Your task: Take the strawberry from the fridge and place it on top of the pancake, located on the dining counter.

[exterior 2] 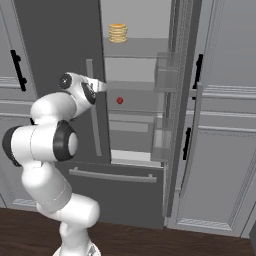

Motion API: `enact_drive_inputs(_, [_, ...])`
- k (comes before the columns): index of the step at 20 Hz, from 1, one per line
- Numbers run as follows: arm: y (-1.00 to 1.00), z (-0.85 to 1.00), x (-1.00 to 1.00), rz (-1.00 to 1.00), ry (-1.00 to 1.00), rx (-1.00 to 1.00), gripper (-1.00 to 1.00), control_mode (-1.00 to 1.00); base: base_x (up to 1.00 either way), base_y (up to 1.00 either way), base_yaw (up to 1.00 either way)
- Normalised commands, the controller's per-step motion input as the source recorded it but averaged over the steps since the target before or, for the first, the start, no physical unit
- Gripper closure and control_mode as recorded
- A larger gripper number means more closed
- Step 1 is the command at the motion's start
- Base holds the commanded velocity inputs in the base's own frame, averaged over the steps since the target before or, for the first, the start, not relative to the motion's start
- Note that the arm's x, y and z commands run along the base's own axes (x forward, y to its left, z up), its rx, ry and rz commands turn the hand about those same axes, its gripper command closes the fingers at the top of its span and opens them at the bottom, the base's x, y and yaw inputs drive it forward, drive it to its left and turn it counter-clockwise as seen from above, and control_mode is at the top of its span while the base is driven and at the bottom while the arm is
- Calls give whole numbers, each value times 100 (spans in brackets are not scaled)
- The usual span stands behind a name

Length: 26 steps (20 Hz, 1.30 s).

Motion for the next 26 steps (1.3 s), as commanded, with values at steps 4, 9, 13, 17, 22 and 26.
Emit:
enact_drive_inputs(4, [0, 0, 0, 0, -3, 0, 100, -100, 0, 0, 0])
enact_drive_inputs(9, [18, 0, -47, 0, 0, 0, 100, -100, 0, 0, 0])
enact_drive_inputs(13, [34, 0, -84, 0, 3, 0, 100, -100, 0, 0, 0])
enact_drive_inputs(17, [39, 0, -94, 0, 8, 0, 100, -100, 0, 0, 0])
enact_drive_inputs(22, [44, 0, -98, 0, 15, 0, 100, -100, 0, 0, 0])
enact_drive_inputs(26, [47, 0, -99, -1, 19, 0, 100, -100, 0, 0, 0])
